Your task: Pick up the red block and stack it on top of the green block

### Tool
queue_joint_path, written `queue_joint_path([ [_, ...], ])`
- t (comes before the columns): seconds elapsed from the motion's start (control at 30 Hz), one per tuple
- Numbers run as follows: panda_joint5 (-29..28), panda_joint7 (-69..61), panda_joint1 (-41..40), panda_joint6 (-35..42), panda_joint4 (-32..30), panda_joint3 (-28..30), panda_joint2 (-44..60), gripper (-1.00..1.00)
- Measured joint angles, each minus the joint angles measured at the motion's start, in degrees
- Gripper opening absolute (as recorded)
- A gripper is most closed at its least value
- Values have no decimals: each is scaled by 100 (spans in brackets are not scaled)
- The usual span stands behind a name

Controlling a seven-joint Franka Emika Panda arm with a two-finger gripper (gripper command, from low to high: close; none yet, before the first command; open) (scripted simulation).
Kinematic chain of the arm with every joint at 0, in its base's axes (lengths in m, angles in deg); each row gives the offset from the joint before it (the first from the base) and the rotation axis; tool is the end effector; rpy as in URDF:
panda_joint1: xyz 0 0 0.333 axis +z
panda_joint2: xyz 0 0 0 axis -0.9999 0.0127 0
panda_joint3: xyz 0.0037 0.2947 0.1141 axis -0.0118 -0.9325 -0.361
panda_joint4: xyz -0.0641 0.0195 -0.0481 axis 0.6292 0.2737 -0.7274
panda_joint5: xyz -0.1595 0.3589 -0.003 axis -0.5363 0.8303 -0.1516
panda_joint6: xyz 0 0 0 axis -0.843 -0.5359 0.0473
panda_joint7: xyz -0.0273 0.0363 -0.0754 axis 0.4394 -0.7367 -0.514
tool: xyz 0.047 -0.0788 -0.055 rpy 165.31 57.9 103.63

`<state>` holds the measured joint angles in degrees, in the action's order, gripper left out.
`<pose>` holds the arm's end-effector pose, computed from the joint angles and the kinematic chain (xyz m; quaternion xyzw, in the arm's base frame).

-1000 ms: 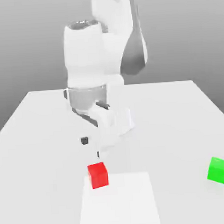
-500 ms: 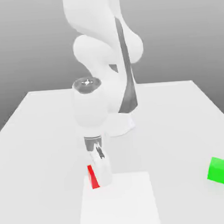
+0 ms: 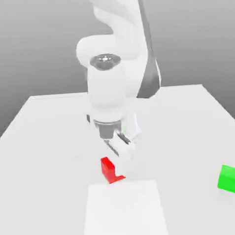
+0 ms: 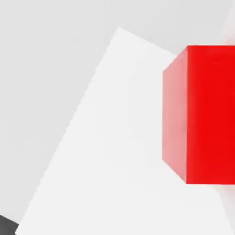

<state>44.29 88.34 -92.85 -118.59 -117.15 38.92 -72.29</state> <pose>0.3664 0.0551 0.2202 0.6980 -0.7161 0.0062 0.0045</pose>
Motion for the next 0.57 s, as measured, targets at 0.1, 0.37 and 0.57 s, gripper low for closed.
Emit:
queue_joint_path([
  [0.1, -106, -544, 898, 273, 468, -404, 205, -100],
  [0.37, -657, -1413, 2286, 429, 1458, -1064, 1102, -100],
  [0.57, -1208, -1040, 2514, -46, 1515, -740, 1680, 100],
])
